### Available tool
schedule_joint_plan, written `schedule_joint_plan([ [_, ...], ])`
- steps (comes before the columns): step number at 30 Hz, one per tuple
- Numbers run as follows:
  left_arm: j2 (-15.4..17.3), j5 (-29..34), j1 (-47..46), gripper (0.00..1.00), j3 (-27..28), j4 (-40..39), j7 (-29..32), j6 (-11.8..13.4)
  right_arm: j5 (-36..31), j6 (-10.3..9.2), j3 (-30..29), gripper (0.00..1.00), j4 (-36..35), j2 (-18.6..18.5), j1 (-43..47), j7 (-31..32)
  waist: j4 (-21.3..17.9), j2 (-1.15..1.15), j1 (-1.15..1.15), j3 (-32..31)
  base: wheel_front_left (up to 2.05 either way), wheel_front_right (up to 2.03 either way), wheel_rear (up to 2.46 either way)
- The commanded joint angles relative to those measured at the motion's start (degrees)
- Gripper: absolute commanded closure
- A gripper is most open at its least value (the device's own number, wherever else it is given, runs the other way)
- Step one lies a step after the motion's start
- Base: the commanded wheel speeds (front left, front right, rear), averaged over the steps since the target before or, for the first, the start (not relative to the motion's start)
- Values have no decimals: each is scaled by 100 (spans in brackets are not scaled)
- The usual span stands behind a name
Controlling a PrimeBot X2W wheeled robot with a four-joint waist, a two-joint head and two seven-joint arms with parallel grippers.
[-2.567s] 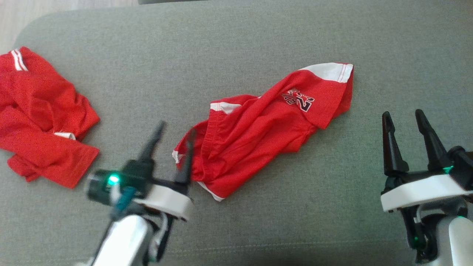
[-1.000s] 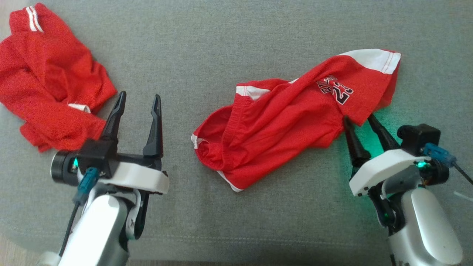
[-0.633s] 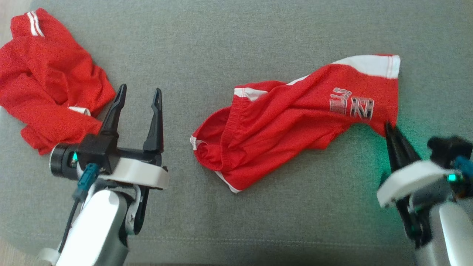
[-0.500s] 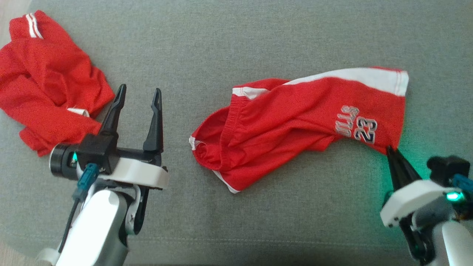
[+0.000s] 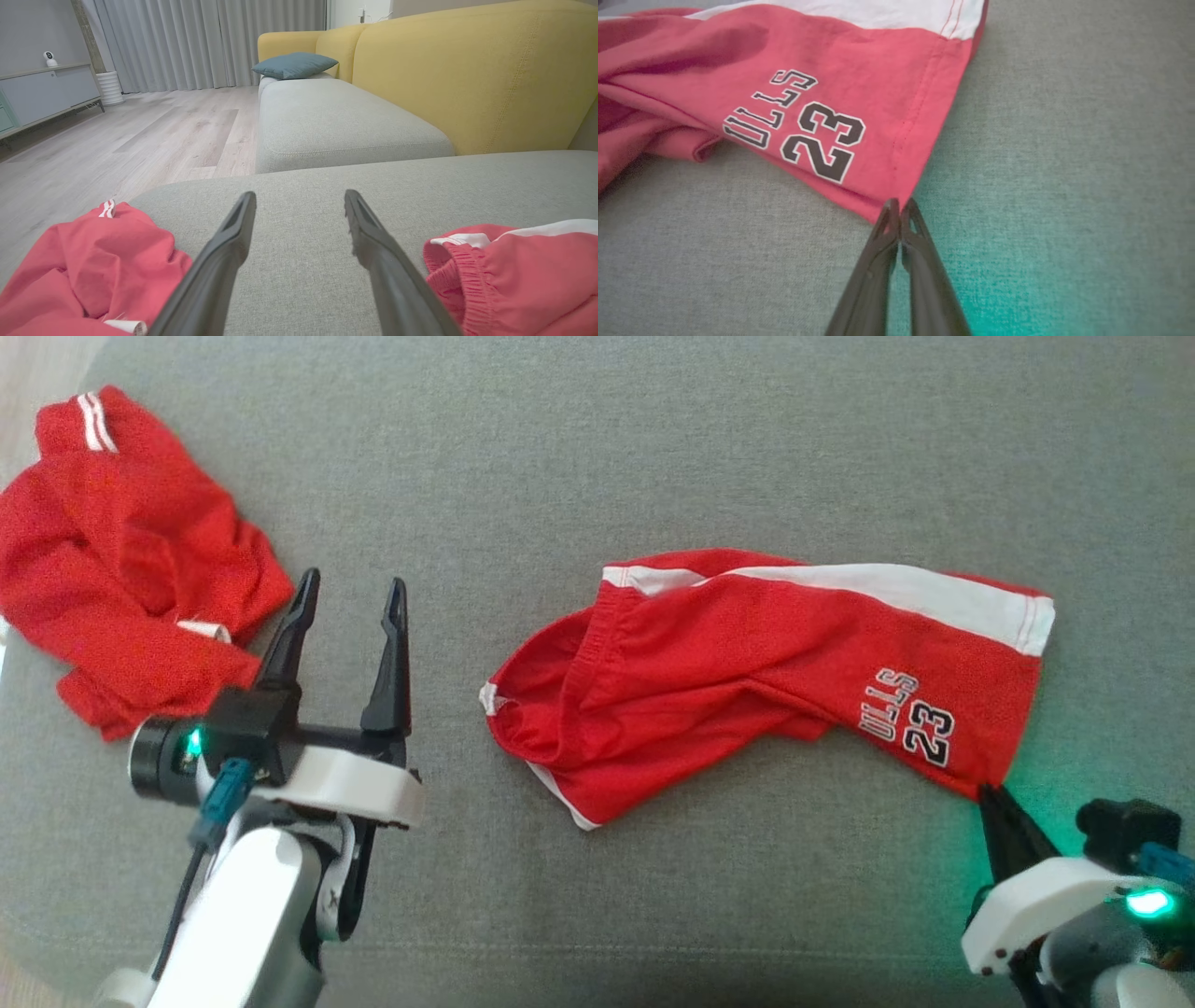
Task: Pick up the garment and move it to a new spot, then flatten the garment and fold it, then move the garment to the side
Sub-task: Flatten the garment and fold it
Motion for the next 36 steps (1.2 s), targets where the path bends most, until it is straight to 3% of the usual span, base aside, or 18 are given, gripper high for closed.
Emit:
schedule_joint_plan([
  [1,126,-44,-85,0,206,-148,-54,1,-28,43,44,0,-243,-25,-23,-85,-33,0,0,-41,0,0,0],
  [14,212,-178,203,0,269,-175,27,124,-146,43,-119,0,-1451,70,-197,-998,-154,0,0,-304,0,0,0],
  [21,256,-230,379,0,271,-230,107,197,-182,43,130,0,-1920,75,-400,-973,-198,0,0,-483,0,0,0],
  [36,326,-254,462,0,212,-326,200,253,-80,43,260,0,-1895,93,-323,-889,-176,0,0,-546,0,0,0],
])
